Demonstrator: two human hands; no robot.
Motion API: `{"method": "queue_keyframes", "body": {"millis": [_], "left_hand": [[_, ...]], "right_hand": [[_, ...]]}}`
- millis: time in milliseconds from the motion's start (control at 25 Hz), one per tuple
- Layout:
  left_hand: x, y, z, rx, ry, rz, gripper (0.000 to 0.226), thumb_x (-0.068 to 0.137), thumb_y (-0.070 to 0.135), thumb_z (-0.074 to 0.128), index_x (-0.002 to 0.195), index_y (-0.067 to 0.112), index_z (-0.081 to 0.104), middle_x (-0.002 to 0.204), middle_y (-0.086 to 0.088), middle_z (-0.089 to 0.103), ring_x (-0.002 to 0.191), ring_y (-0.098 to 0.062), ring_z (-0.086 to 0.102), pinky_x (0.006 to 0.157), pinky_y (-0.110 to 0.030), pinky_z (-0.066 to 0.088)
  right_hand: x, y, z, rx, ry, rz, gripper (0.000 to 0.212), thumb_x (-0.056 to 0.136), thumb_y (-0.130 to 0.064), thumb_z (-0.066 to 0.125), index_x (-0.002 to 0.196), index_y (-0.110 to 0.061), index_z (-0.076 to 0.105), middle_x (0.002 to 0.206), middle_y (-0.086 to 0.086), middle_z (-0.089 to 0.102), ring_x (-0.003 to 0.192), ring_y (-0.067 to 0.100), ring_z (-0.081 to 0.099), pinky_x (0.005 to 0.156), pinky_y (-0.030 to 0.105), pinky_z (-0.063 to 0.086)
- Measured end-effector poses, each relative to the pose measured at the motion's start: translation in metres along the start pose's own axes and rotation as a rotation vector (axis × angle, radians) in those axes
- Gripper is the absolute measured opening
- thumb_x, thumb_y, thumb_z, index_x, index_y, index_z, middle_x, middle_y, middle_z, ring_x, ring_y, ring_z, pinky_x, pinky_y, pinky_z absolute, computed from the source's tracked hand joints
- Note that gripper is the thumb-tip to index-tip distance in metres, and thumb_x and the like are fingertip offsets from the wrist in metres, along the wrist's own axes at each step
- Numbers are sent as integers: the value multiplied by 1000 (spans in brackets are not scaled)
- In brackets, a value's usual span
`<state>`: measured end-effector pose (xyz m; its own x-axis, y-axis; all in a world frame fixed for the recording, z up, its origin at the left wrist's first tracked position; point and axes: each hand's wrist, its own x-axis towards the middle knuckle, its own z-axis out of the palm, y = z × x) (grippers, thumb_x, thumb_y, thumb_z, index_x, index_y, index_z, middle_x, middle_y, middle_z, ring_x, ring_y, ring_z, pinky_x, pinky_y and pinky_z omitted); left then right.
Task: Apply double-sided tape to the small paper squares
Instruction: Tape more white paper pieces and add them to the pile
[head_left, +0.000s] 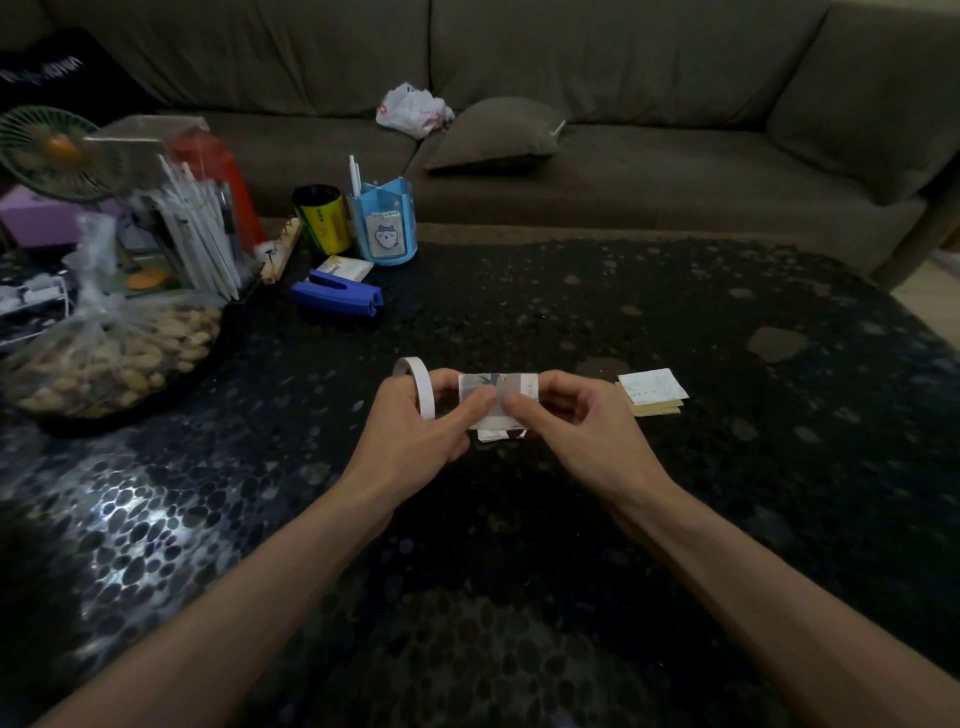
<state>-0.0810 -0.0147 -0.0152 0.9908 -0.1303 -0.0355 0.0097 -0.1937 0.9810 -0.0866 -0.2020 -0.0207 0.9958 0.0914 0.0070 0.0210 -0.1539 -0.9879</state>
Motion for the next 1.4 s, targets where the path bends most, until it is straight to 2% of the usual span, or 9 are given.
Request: {"method": "queue_keyframes", "body": {"millis": [120,280,360,480,680,920,1240,1400], "left_hand": [[0,-1,1,-12,-3,-10,21,97,30,68,113,19,75,66,4,72,50,-2,54,51,-15,45],[-1,1,0,-32,-22,-25,22,96,30,69,115,22,75,79,-4,77,53,-4,56,52,-16,45],[-2,1,1,-20,-58,-24,18,97,29,69,112,23,76,77,-7,75,53,-6,55,51,-16,45],[-2,0,1,9,-90,-30,17,98,31,68,111,25,77,66,1,70,52,-5,53,52,-15,44],[1,0,0,-41,-31,-23,14,97,26,70,105,18,79,74,0,73,51,-3,53,49,-14,43],[0,0,2,-46,-16,-28,15,98,28,69,107,18,77,73,-3,73,51,-6,51,49,-16,42],[2,-3,1,-60,29,-64,18,97,27,71,111,16,76,74,0,72,52,-1,58,52,-14,45],[1,-2,3,-48,23,-66,20,97,27,70,113,17,74,79,1,75,52,-1,56,53,-15,46]], "right_hand": [[1,0,-1,-31,0,-14,14,99,-25,71,110,-20,77,100,-8,80,96,6,76,87,25,61],[2,2,1,-14,16,2,16,97,-28,73,111,-22,77,102,-9,80,98,5,75,91,29,60],[3,2,1,-20,34,3,13,97,-27,72,108,-22,77,101,-9,79,97,5,75,89,29,61],[3,3,0,-82,36,-34,11,99,-25,70,106,-21,77,99,-6,79,96,6,75,88,28,61],[2,3,1,-52,25,-39,12,98,-27,71,106,-21,78,99,-8,79,97,4,75,87,24,61],[2,2,1,-75,27,-55,11,98,-26,71,105,-21,77,98,-10,79,96,3,74,86,21,60],[4,6,-1,-66,57,-6,14,97,-25,73,109,-20,77,101,-8,80,96,6,76,88,28,62],[7,12,-1,-41,82,3,14,99,-21,70,112,-21,77,102,-5,79,92,8,77,78,24,60]]}}
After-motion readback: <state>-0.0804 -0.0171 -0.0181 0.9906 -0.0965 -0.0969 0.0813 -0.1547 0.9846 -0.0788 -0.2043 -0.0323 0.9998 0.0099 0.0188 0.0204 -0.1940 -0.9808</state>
